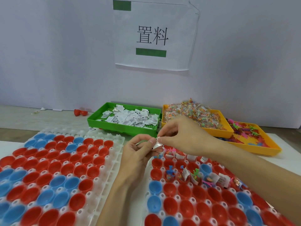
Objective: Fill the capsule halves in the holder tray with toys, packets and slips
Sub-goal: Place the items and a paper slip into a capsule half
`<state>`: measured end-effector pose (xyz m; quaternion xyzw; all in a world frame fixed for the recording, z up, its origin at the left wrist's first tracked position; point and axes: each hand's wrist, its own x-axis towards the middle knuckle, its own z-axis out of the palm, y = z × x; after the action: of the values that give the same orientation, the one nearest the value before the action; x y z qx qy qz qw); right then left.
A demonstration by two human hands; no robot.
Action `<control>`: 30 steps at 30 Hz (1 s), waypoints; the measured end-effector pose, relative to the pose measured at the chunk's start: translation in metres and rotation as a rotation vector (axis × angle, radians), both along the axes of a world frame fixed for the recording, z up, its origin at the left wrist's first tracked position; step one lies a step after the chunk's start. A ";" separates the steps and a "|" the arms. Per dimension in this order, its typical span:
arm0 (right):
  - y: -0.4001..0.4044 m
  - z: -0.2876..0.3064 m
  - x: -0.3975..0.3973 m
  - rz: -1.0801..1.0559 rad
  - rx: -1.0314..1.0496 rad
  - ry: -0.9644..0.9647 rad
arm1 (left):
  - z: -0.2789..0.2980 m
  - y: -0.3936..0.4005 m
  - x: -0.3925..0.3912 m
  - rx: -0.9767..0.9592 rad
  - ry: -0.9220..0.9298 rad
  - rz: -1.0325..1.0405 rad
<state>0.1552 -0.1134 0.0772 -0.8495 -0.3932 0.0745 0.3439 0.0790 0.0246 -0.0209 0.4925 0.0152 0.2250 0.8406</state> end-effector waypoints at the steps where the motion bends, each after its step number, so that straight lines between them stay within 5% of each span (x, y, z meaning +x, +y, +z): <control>1: -0.001 0.000 -0.001 -0.005 0.007 0.012 | 0.000 0.000 0.000 0.020 0.008 -0.012; 11: -0.029 0.002 -0.005 0.131 -0.309 -0.023 | -0.005 0.008 0.003 0.250 0.167 0.495; 30: -0.019 -0.015 -0.020 0.230 -0.463 -0.250 | -0.008 0.007 0.004 0.248 0.208 0.490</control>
<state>0.1350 -0.1324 0.0625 -0.8579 -0.4987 0.0953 0.0787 0.0832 0.0320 -0.0284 0.5935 0.1922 0.3696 0.6887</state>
